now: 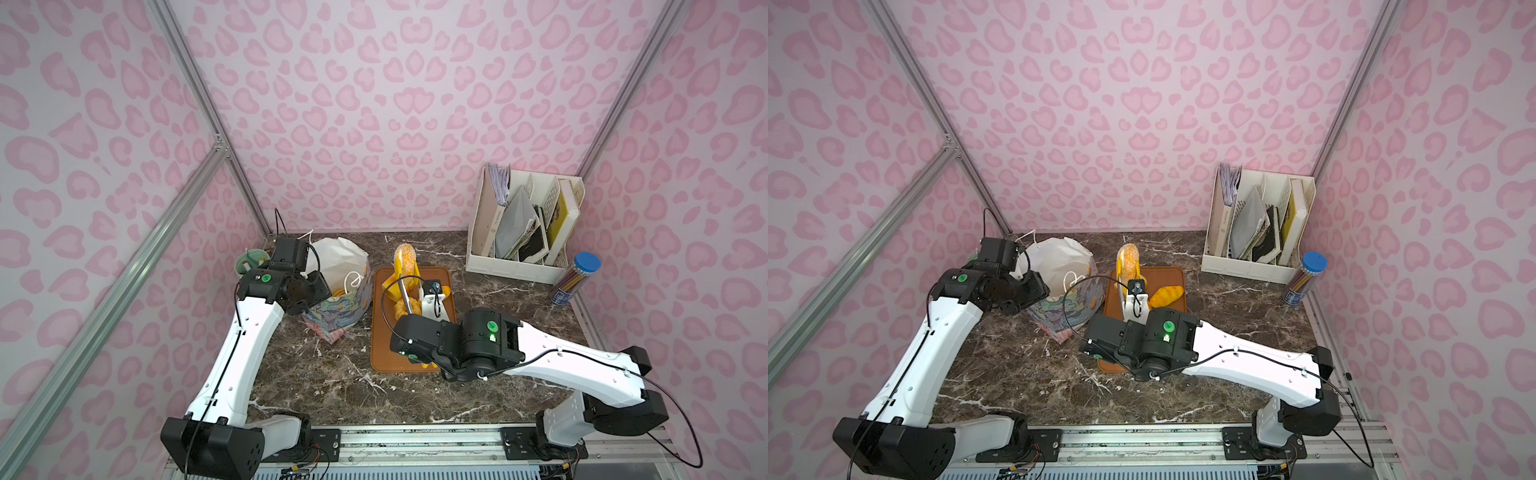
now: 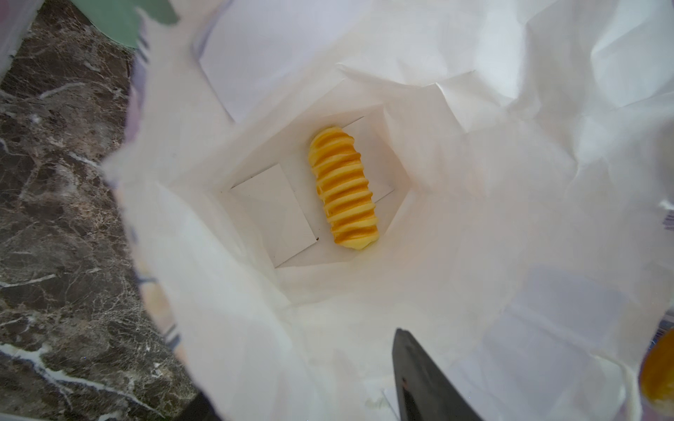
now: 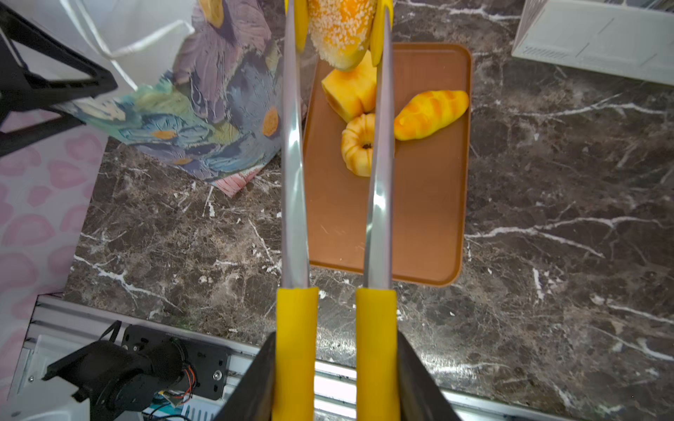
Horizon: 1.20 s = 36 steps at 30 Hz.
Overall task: Pack bread into a paper bag
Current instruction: Place the fake bread in the paper bag.
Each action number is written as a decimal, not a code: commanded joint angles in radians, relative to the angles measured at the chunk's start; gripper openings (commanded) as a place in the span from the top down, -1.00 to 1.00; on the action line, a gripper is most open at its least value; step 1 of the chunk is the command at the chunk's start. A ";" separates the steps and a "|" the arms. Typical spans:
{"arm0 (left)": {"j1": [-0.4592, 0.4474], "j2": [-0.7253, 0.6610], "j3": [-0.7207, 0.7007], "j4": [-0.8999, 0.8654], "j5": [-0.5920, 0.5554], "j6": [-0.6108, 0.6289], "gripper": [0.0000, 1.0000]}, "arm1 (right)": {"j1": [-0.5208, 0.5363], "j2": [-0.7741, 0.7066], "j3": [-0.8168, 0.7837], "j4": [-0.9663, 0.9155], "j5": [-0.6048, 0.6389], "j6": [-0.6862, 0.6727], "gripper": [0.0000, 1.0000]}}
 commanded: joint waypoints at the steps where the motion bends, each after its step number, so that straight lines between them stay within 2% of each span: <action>1: -0.001 -0.001 -0.004 0.021 0.005 -0.013 -0.20 | -0.043 0.038 0.071 0.088 0.058 -0.181 0.75; 9: 0.000 0.004 -0.001 0.023 0.003 -0.016 -0.20 | -0.107 0.149 0.220 0.199 -0.013 -0.369 0.75; 17: 0.000 0.017 -0.004 0.029 0.009 -0.021 -0.19 | -0.114 0.229 0.361 0.209 -0.064 -0.442 0.74; 32: 0.000 0.041 0.014 0.041 0.009 -0.019 -0.19 | -0.078 0.238 0.248 0.239 -0.201 -0.401 0.75; 34: 0.001 0.043 0.015 0.043 0.010 -0.019 -0.19 | -0.073 0.239 0.236 0.238 -0.211 -0.394 0.66; 36: 0.000 0.044 0.015 0.044 0.010 -0.017 -0.19 | -0.071 0.238 0.231 0.234 -0.215 -0.384 0.46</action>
